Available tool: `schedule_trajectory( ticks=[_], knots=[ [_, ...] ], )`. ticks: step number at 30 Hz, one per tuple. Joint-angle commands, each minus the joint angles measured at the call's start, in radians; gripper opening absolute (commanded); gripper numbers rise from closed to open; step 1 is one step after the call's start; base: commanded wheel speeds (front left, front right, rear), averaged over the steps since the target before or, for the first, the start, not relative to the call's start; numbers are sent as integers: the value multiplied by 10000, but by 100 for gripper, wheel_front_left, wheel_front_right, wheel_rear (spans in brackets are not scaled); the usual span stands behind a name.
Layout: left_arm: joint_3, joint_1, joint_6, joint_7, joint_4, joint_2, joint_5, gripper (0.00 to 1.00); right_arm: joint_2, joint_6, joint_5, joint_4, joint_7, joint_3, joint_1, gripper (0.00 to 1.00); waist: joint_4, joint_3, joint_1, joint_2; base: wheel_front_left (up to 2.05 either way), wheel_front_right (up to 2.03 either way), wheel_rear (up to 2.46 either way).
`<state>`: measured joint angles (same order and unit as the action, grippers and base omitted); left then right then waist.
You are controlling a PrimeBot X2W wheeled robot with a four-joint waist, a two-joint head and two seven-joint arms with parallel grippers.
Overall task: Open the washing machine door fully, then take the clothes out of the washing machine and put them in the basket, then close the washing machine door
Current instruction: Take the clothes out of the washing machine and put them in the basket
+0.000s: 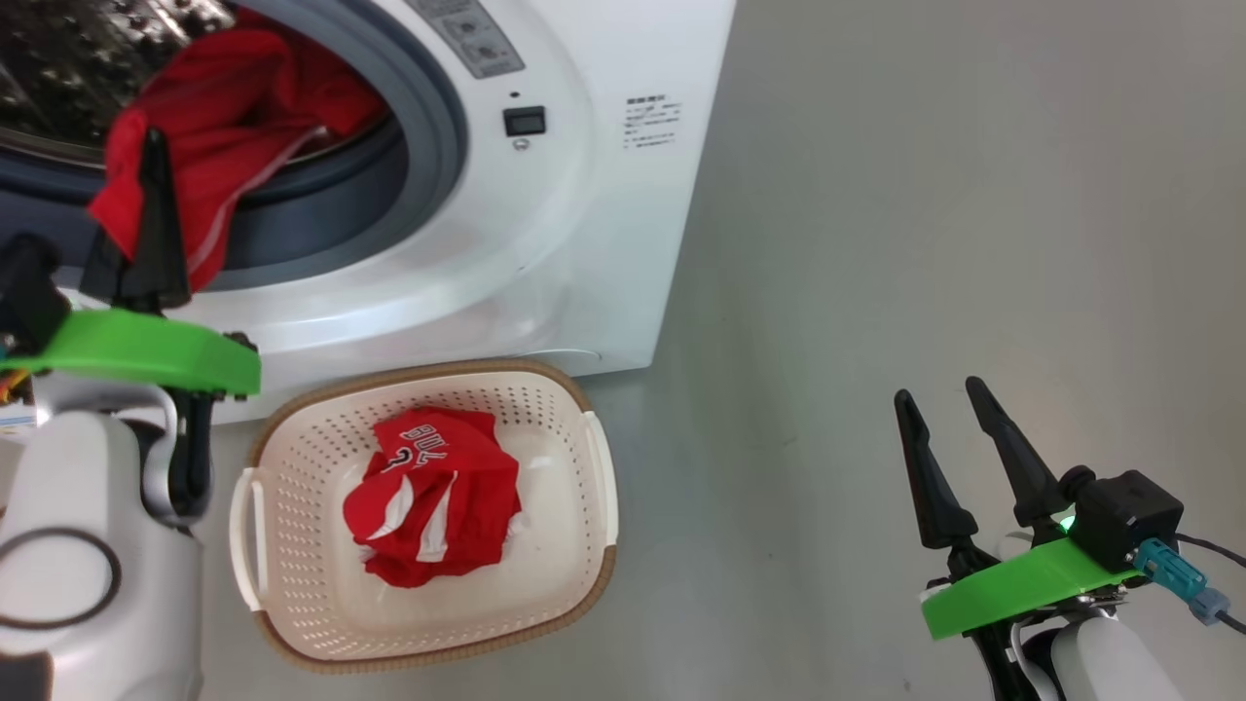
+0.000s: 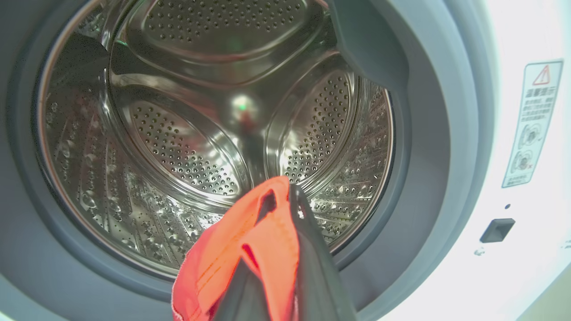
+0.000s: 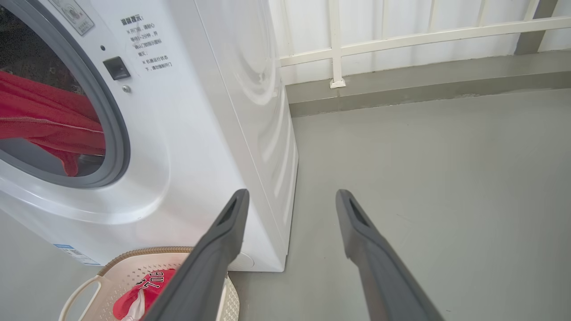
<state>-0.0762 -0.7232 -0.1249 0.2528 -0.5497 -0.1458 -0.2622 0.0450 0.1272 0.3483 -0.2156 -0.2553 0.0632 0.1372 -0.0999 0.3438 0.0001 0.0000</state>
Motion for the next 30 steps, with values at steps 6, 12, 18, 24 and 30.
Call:
schedule_trajectory(
  ticks=[6,12,18,24,30],
  knots=[
    [-417,886,-56,89,1731,-184,-207,0,53,35,-249,208,-65,98,-206,100,353,-204,-1,0,0,0,0],
    [-542,1408,-57,89,2866,-24,-251,0,53,35,-330,223,-65,33,-228,100,496,-208,-1,0,0,0,0],
    [-636,1951,-57,89,4357,182,-238,0,53,35,-392,254,-65,-37,-242,100,611,-183,-1,0,0,0,0],
    [-434,2509,-57,89,4853,261,-227,0,53,35,-388,291,-65,-6,-184,100,659,-8,-1,0,0,0,0],
    [-231,3027,-57,89,4182,307,-300,0,53,35,-338,327,-65,97,-35,100,569,286,-1,0,0,0,0]
  ],
)
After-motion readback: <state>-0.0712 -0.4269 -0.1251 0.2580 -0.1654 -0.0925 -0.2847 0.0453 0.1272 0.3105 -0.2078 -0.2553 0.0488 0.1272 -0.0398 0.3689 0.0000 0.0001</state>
